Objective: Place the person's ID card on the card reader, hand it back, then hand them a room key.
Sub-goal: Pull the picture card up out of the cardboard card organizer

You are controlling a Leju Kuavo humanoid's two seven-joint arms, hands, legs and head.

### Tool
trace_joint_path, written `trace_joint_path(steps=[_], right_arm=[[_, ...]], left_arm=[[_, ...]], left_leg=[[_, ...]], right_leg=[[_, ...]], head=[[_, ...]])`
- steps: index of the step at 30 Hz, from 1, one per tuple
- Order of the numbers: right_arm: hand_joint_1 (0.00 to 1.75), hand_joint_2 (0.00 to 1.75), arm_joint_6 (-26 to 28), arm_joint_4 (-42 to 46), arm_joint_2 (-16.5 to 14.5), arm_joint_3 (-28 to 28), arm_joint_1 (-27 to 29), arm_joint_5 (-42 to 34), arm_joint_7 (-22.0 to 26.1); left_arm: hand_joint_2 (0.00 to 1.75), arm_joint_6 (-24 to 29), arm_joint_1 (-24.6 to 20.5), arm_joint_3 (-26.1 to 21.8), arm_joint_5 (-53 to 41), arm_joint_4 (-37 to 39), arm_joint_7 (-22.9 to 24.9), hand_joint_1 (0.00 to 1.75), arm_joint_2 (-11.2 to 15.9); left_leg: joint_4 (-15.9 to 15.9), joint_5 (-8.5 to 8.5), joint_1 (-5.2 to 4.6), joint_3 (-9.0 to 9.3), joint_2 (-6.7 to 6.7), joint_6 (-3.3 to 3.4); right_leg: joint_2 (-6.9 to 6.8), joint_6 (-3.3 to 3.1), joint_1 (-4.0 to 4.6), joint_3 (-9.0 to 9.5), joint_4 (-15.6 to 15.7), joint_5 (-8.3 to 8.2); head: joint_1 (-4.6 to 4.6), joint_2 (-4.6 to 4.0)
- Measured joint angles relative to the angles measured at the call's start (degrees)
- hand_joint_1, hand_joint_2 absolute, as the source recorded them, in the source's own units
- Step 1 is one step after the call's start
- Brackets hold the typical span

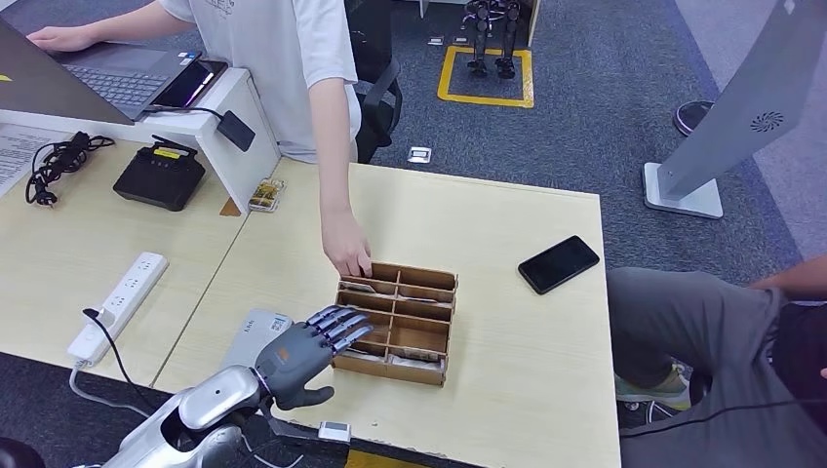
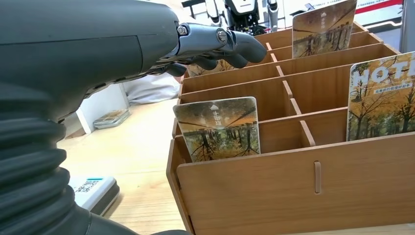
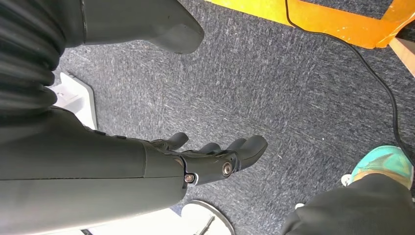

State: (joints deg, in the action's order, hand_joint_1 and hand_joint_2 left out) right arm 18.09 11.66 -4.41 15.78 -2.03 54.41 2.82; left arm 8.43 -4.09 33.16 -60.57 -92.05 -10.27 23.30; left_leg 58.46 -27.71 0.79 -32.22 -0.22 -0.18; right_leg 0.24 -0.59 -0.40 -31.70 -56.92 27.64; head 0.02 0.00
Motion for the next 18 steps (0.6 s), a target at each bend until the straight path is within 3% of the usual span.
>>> trace_joint_path(steps=[18], right_arm=[[0.0,1.75,-0.3,0.3,-0.3,0.3,-0.2,0.9,-0.2]], left_arm=[[1.75,1.3,-0.2,0.0,-2.0,1.9,1.7,0.0,-1.5]], left_leg=[[0.0,0.0,0.0,0.01,0.0,0.0]], right_leg=[[0.0,0.0,0.0,0.0,0.0,0.0]], head=[[0.0,0.0]])
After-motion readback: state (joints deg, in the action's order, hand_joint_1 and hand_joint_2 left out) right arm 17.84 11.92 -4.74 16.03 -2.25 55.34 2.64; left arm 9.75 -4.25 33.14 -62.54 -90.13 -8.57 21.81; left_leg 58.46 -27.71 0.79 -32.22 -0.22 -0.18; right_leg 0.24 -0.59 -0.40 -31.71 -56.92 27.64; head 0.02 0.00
